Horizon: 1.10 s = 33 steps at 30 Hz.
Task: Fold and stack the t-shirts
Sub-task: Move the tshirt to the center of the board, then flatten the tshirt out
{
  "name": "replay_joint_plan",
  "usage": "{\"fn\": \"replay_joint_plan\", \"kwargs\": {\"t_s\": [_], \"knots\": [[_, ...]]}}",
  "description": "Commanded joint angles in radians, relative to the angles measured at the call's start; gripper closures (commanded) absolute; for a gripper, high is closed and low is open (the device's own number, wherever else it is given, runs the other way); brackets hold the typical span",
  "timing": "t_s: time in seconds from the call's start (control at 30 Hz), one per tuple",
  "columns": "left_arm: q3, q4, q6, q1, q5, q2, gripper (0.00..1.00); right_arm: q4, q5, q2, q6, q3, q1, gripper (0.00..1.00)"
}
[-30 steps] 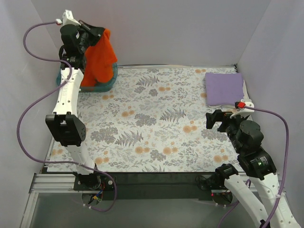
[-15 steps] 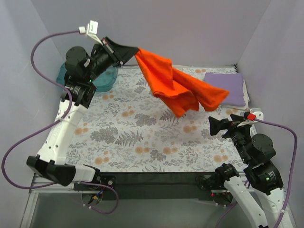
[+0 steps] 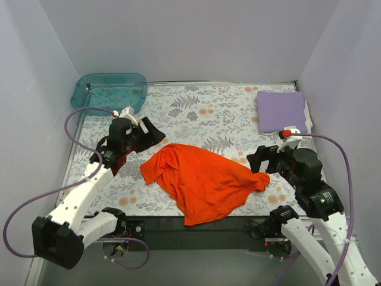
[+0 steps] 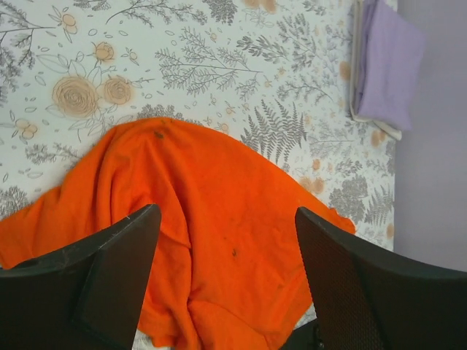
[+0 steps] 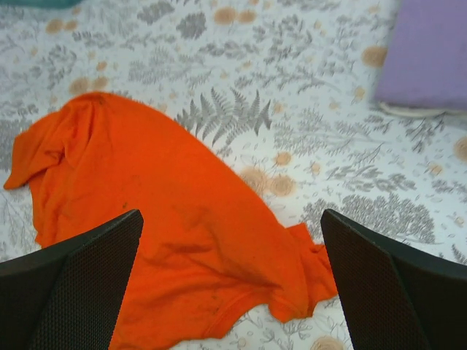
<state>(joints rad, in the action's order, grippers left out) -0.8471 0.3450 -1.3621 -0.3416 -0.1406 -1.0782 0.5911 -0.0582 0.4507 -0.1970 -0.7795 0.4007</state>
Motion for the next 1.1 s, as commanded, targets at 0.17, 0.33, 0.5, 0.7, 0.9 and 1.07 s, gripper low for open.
{"fn": "replay_joint_plan", "kwargs": {"t_s": [0.17, 0.33, 0.5, 0.7, 0.9, 1.07], "knots": [[0.153, 0.262, -0.155, -0.008, 0.056, 0.276, 0.29, 0.087, 0.2, 0.23, -0.088, 0.046, 0.004, 0.03], [0.23, 0.296, -0.2, -0.01, 0.128, 0.275, 0.29, 0.082, 0.271, 0.37, -0.142, 0.112, 0.004, 0.19], [0.25, 0.272, -0.193, -0.01, 0.211, 0.209, 0.32, 0.006, 0.195, 0.462, -0.16, 0.189, 0.003, 0.28], [0.305, 0.183, -0.209, -0.01, 0.219, 0.135, 0.36, -0.18, 0.143, 0.592, -0.211, 0.252, 0.003, 0.35], [0.316, 0.158, -0.2, -0.008, 0.231, 0.101, 0.37, -0.395, 0.078, 0.808, -0.205, 0.226, -0.064, 0.39], [0.339, 0.124, -0.206, -0.007, 0.219, 0.11, 0.38, -0.444, 0.118, 1.102, -0.228, 0.01, -0.195, 0.4]]}}
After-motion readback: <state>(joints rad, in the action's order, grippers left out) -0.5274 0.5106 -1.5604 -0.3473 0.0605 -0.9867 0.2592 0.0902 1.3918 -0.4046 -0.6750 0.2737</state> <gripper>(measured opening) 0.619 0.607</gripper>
